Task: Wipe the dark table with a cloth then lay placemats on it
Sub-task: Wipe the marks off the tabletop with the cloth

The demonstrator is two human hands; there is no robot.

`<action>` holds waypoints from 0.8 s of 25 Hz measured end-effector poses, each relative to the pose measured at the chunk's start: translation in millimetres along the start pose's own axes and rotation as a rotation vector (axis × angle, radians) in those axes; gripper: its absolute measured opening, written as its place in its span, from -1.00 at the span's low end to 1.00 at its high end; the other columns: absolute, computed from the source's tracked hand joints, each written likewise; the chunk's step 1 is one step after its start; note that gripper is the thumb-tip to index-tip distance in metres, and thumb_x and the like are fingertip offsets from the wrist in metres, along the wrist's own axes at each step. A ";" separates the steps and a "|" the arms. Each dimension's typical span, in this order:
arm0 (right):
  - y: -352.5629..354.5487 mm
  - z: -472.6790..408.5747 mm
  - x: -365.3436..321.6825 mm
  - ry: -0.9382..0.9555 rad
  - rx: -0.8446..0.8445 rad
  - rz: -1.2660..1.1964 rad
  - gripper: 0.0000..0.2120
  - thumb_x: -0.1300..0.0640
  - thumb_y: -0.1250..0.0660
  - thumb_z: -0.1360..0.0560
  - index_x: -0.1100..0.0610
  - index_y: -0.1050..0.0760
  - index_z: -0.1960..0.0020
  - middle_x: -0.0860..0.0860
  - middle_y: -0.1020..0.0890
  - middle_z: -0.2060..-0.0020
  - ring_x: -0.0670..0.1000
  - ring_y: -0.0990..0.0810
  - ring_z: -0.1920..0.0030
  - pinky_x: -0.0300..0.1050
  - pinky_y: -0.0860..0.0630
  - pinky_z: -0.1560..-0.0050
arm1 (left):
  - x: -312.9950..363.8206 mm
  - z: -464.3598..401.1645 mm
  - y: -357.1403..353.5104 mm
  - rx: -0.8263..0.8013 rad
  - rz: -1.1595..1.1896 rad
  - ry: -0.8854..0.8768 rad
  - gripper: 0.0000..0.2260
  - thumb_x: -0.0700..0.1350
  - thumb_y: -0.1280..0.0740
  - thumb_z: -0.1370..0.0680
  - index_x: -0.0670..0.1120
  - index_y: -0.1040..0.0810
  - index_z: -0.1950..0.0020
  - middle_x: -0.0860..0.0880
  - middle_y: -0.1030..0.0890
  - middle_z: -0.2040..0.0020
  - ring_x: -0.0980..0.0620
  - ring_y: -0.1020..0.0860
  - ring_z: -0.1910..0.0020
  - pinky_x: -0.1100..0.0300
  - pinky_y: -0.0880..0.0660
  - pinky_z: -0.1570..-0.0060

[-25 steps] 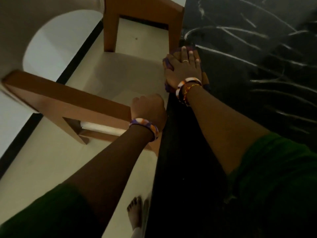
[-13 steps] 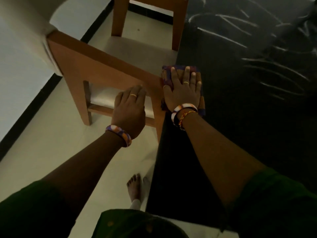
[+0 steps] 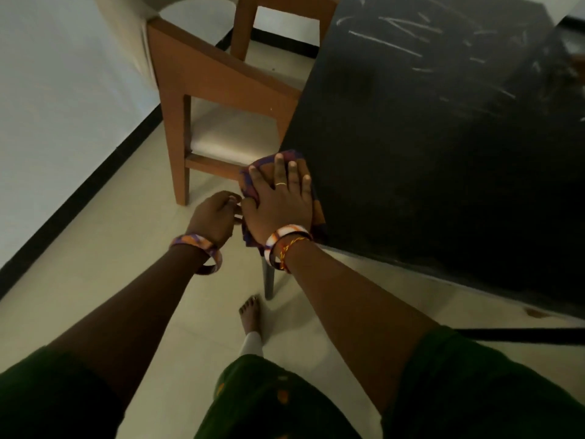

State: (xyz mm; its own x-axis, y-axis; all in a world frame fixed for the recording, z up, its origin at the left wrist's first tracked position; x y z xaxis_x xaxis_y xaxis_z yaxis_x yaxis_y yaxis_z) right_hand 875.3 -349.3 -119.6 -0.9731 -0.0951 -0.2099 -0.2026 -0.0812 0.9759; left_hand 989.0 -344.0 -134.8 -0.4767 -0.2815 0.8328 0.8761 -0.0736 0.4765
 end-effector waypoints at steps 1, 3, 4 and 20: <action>-1.8 12.2 -0.5 0.032 0.002 -0.008 -0.46 -0.16 -0.02 -0.59 -0.11 -0.01 -0.53 0.10 0.09 -0.54 0.17 0.15 -0.53 0.12 0.27 -0.46 | -1.1 10.0 -2.0 0.036 -0.055 -0.002 -0.78 -0.18 -0.06 -0.62 -0.16 -0.49 -0.09 -0.22 -0.58 -0.07 -0.09 -0.53 0.12 0.09 -0.43 0.11; -2.3 32.7 10.5 0.088 0.012 0.000 -0.45 -0.19 -0.01 -0.59 -0.10 -0.01 -0.53 0.10 0.05 -0.54 0.16 0.13 -0.53 0.10 0.27 -0.46 | 2.0 28.6 -4.6 0.158 -0.321 -0.116 -0.75 -0.15 -0.07 -0.63 -0.21 -0.45 -0.17 -0.25 -0.55 -0.08 -0.17 -0.52 0.03 0.05 -0.41 0.05; -0.8 40.5 22.5 0.100 0.025 0.013 -0.45 -0.20 0.00 -0.59 -0.09 -0.01 -0.53 0.09 0.02 -0.54 0.15 0.10 -0.53 0.09 0.25 -0.46 | 6.6 36.1 -6.2 0.216 -0.425 -0.185 -0.73 -0.13 -0.08 -0.63 -0.23 -0.42 -0.22 -0.25 -0.53 -0.12 -0.19 -0.50 -0.04 0.03 -0.40 0.00; 47.0 50.5 221.5 -0.326 -0.010 0.039 -0.43 -0.22 0.08 -0.60 -0.12 0.14 -0.54 0.09 0.13 -0.54 0.14 0.17 -0.53 0.09 0.24 -0.48 | 117.7 6.5 -109.9 -0.075 -0.836 -0.611 -0.56 0.03 -0.09 -0.61 -0.12 -0.23 -0.44 -0.15 -0.18 -0.50 -0.11 -0.17 -0.47 -0.02 -0.15 -0.42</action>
State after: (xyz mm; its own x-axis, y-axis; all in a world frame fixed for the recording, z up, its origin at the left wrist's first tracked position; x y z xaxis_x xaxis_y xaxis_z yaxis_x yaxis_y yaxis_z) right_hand 644.7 -324.1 -117.2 -0.9644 0.2237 -0.1408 -0.1651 -0.0935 0.9818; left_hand 836.1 -362.7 -87.3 -0.8718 0.4180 0.2554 0.2413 -0.0873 0.9665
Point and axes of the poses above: each hand's wrist, its own z-axis away from the middle knuckle, its own y-axis out of the back of the hand, x = y × z, the point moved 2 cm from there along -z, towards the middle knuckle
